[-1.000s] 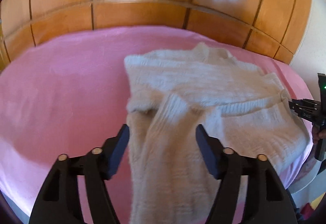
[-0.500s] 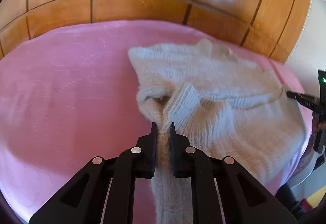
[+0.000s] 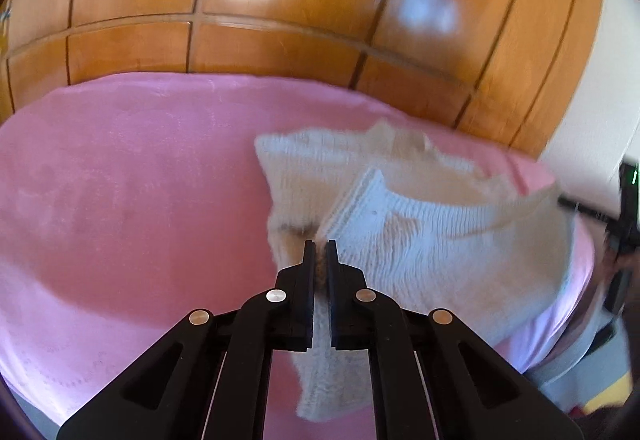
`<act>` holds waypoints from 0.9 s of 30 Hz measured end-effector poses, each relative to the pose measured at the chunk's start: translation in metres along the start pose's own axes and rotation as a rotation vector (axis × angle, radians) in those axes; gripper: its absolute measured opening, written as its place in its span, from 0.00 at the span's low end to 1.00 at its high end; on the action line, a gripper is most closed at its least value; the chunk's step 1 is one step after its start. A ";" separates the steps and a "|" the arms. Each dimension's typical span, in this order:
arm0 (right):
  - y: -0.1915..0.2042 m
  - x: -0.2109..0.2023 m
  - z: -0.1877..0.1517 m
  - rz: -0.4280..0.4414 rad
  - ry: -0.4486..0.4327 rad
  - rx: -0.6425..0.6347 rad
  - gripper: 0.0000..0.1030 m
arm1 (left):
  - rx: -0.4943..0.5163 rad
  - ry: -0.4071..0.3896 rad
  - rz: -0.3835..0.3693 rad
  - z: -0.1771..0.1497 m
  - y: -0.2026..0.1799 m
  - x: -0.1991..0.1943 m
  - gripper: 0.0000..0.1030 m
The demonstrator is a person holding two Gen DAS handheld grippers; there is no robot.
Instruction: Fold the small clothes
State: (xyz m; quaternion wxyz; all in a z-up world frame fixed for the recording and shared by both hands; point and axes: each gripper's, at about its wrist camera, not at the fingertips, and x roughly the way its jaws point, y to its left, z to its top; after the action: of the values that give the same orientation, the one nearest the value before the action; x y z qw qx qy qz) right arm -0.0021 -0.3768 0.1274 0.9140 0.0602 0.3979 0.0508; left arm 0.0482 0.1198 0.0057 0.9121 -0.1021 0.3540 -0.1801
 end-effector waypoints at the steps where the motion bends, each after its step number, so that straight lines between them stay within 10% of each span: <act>1: -0.001 -0.004 0.007 0.007 -0.022 0.008 0.05 | -0.034 -0.022 -0.028 0.008 0.003 -0.002 0.04; 9: -0.023 0.031 0.079 0.005 -0.078 0.073 0.05 | -0.108 -0.080 -0.049 0.081 0.012 0.033 0.04; 22: -0.047 0.217 0.101 -0.172 0.214 0.062 0.06 | -0.183 0.199 0.197 0.117 0.050 0.210 0.00; 24: -0.047 0.212 0.098 -0.165 0.210 0.049 0.11 | -0.215 0.209 0.198 0.113 0.060 0.209 0.00; 27: -0.053 0.187 0.093 -0.108 0.177 0.092 0.45 | -0.239 0.174 0.152 0.102 0.069 0.181 0.01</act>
State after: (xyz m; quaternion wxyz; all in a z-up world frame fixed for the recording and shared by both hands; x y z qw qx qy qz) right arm 0.1949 -0.4096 0.0472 0.8731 0.0757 0.4816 -0.0118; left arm 0.2599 0.1164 -0.0519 0.8703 -0.1669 0.4572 -0.0754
